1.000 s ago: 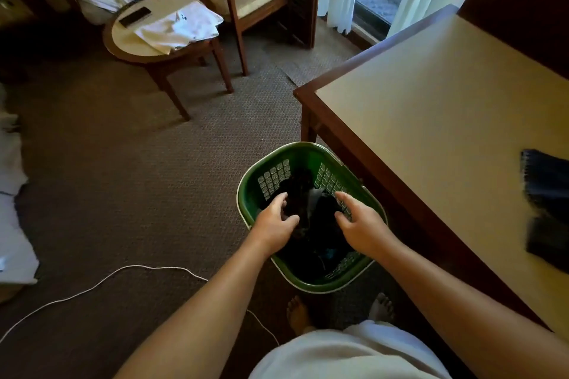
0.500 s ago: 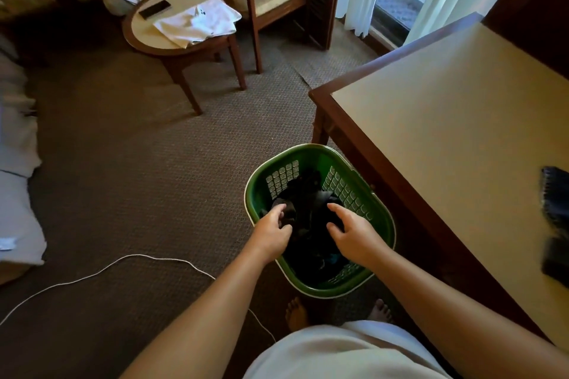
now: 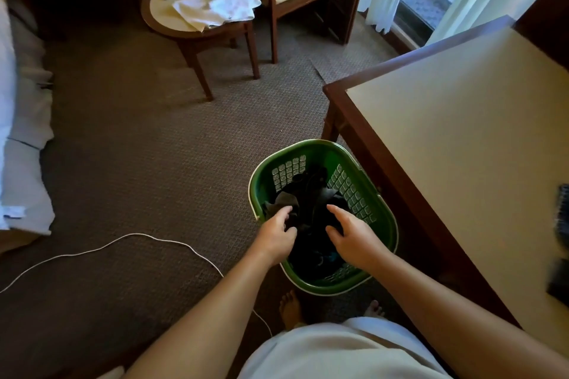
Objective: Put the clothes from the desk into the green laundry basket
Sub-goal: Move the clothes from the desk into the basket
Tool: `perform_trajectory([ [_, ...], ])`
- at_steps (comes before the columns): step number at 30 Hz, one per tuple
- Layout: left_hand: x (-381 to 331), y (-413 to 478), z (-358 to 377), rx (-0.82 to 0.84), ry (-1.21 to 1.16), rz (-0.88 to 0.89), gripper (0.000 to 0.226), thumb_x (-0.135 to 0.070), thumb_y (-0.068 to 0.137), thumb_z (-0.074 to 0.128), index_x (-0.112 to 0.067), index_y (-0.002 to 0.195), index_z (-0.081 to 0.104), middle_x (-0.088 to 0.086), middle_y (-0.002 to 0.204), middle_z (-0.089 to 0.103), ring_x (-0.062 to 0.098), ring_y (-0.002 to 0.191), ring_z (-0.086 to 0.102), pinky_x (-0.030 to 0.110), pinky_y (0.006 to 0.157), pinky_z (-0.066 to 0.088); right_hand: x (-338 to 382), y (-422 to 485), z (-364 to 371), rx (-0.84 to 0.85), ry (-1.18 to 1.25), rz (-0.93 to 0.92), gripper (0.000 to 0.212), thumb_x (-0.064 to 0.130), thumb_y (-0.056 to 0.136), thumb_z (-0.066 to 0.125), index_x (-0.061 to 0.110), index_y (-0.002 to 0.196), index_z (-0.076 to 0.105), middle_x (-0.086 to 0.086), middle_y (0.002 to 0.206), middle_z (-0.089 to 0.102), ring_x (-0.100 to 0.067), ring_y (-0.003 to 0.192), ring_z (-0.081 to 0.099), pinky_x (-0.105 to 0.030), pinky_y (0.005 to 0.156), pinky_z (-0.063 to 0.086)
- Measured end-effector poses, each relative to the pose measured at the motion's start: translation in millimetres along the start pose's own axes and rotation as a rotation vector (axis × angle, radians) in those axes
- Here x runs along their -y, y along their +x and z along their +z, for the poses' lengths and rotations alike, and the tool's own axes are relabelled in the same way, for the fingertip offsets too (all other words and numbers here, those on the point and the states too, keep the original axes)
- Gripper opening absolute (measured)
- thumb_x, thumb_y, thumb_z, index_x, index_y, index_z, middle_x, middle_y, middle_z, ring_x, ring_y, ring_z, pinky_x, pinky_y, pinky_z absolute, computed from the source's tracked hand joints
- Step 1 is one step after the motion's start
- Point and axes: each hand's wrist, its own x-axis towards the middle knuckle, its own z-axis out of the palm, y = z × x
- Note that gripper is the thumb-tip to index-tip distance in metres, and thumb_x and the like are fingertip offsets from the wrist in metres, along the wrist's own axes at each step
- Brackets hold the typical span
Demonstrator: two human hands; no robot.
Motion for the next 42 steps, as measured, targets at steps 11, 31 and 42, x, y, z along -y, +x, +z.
perform_trajectory([
  [11, -24.7, 31.0, 23.6, -0.165, 0.446, 0.047, 0.077, -0.036, 0.103, 0.054, -0.023, 0.165, 0.011, 0.011, 0.172, -0.001, 0.034, 0.158, -0.002, 0.049, 0.127, 0.015, -14.8, 8.7, -17.0, 0.016, -0.17, -0.063, 0.065, 0.037, 0.104, 0.048, 0.023, 0.16, 0.018, 0.003, 0.164, 0.027, -0.017, 0.153, 0.019, -0.036, 0.123, 0.024],
  [31, 190.5, 328.7, 149.7, -0.101, 0.701, -0.095, 0.161, -0.052, 0.057, 0.095, -0.016, 0.16, -0.023, 0.023, 0.165, -0.028, 0.039, 0.153, -0.028, 0.046, 0.125, -0.005, -225.0, 317.4, 173.9, 0.383, -1.092, -0.246, 0.164, 0.061, 0.053, 0.09, 0.022, 0.148, -0.039, -0.007, 0.155, -0.046, -0.046, 0.144, -0.033, -0.066, 0.12, 0.006],
  [42, 242.1, 425.5, 184.5, -0.102, 0.775, -0.163, 0.151, -0.036, 0.069, 0.093, -0.017, 0.159, -0.027, 0.019, 0.165, -0.032, 0.035, 0.154, -0.026, 0.044, 0.126, 0.003, -291.1, 391.8, 227.0, 0.357, -1.034, -0.259, 0.127, 0.029, 0.085, 0.074, 0.027, 0.15, -0.035, -0.003, 0.16, -0.037, -0.043, 0.148, -0.028, -0.059, 0.123, 0.005],
])
